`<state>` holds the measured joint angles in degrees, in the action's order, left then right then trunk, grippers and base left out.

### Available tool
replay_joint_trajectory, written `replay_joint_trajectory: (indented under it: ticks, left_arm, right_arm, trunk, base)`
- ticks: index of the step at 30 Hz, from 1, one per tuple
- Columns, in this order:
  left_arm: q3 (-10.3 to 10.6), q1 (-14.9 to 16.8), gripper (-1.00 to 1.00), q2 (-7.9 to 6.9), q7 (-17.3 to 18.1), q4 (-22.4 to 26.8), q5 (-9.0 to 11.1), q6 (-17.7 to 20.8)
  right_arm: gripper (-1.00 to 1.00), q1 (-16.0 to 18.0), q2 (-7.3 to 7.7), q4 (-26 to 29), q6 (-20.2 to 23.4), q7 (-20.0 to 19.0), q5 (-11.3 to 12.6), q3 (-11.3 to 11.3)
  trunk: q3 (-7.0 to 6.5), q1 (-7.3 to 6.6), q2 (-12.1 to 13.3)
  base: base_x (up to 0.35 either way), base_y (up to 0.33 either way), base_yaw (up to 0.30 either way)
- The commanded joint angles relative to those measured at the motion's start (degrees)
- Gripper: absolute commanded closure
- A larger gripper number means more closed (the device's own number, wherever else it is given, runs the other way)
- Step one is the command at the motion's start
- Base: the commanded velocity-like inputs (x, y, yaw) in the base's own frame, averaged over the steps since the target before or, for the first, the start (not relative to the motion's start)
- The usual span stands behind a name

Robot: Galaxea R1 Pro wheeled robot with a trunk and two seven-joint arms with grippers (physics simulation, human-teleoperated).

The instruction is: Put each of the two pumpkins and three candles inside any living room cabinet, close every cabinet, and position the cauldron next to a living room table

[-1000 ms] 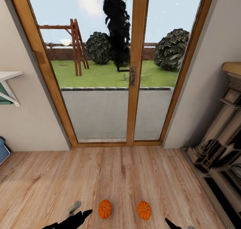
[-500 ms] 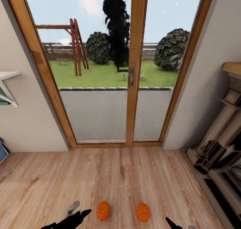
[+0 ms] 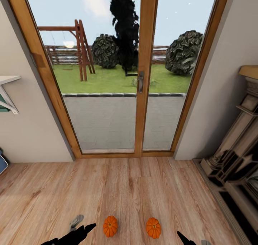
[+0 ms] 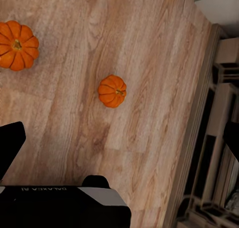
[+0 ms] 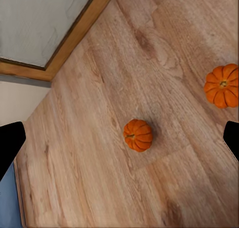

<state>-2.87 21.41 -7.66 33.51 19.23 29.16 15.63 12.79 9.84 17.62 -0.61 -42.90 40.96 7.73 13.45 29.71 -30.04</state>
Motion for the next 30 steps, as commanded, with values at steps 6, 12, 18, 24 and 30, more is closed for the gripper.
replay_joint_trajectory:
  ticks: [6,12,18,24,30]
  left_arm:
    - [-0.28,0.03,-1.0,-0.2,0.32,0.01,0.28,0.62]
    - [-0.23,0.03,-1.0,-0.16,0.33,0.01,0.24,0.6]
    - [-0.14,0.03,-1.0,-0.16,0.33,0.01,0.12,0.54]
    - [-0.06,0.03,-1.0,-0.1,0.33,0.01,0.11,0.54]
    - [-0.03,0.03,-1.0,-0.08,0.33,0.01,0.11,0.54]
  right_arm:
    - [-1.0,0.09,0.19,-0.52,-2.37,-0.03,0.59,0.21]
    - [-1.0,0.05,0.03,-0.31,-2.69,-0.26,0.55,0.28]
    - [-1.0,0.07,0.01,-0.38,-2.57,-0.12,0.74,0.37]
    - [-1.0,0.05,0.0,-0.51,-2.64,0.06,0.9,0.51]
    - [-1.0,0.05,-0.09,-0.58,-2.83,0.41,0.94,0.53]
  trunk:
    - [1.17,1.34,-2.51]
    - [2.25,2.66,-4.92]
    - [3.33,3.98,-7.32]
    - [4.41,5.3,-9.73]
    - [5.48,6.61,-12.13]
  base:
    - [0.0,0.0,0.0]
    - [0.0,0.0,0.0]
    - [0.0,0.0,0.0]
    - [0.0,0.0,0.0]
    - [0.0,0.0,0.0]
